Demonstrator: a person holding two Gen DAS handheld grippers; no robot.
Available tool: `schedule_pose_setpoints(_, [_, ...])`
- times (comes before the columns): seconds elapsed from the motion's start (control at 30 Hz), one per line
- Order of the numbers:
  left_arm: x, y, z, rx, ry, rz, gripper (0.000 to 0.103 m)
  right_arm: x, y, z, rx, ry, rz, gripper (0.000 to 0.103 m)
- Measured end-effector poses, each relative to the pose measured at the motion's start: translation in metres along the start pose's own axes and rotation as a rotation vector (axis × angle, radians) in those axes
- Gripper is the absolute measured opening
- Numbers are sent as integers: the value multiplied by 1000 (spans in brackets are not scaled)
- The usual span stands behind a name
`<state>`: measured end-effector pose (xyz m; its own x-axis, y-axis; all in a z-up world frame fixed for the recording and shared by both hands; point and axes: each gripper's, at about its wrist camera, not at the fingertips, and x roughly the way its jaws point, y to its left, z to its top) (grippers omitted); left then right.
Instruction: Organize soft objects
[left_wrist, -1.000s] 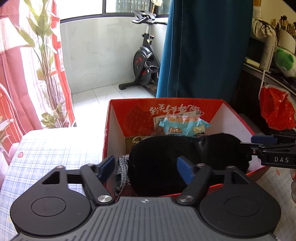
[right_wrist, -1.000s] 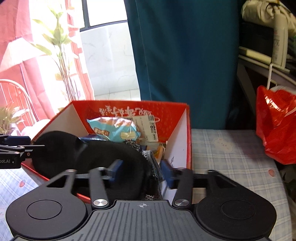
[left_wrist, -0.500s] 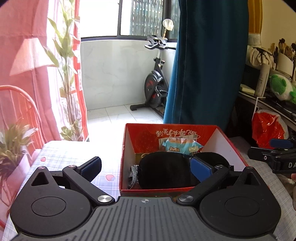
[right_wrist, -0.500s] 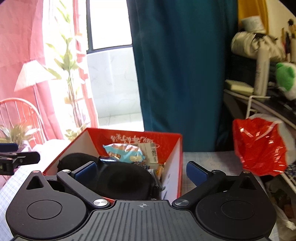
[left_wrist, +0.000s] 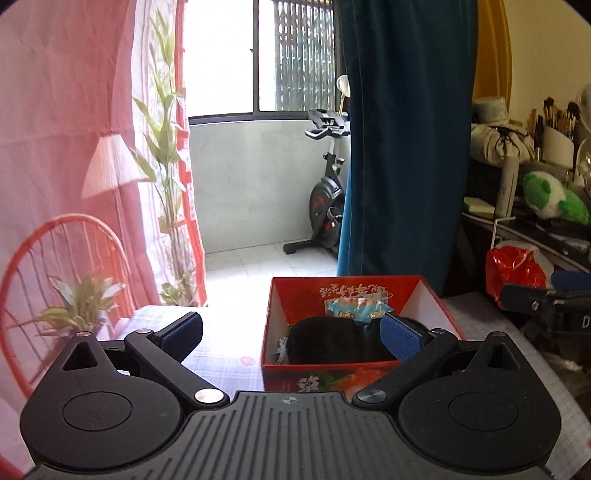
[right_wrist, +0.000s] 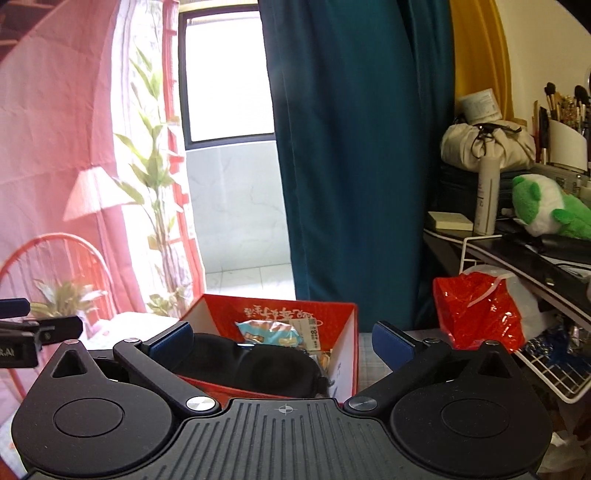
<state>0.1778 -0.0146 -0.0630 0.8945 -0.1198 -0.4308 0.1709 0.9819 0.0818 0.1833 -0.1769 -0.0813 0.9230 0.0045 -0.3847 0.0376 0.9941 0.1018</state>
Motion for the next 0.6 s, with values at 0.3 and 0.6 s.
schedule_pose_setpoints(0.3, [-61, -8, 1, -11, -52, 20, 103, -67, 7, 10, 21, -44, 16, 103])
schedule_pose_setpoints(0.6, [-101, -13, 0, -15, -96, 32, 103, -111, 16, 11, 29, -84, -12, 103])
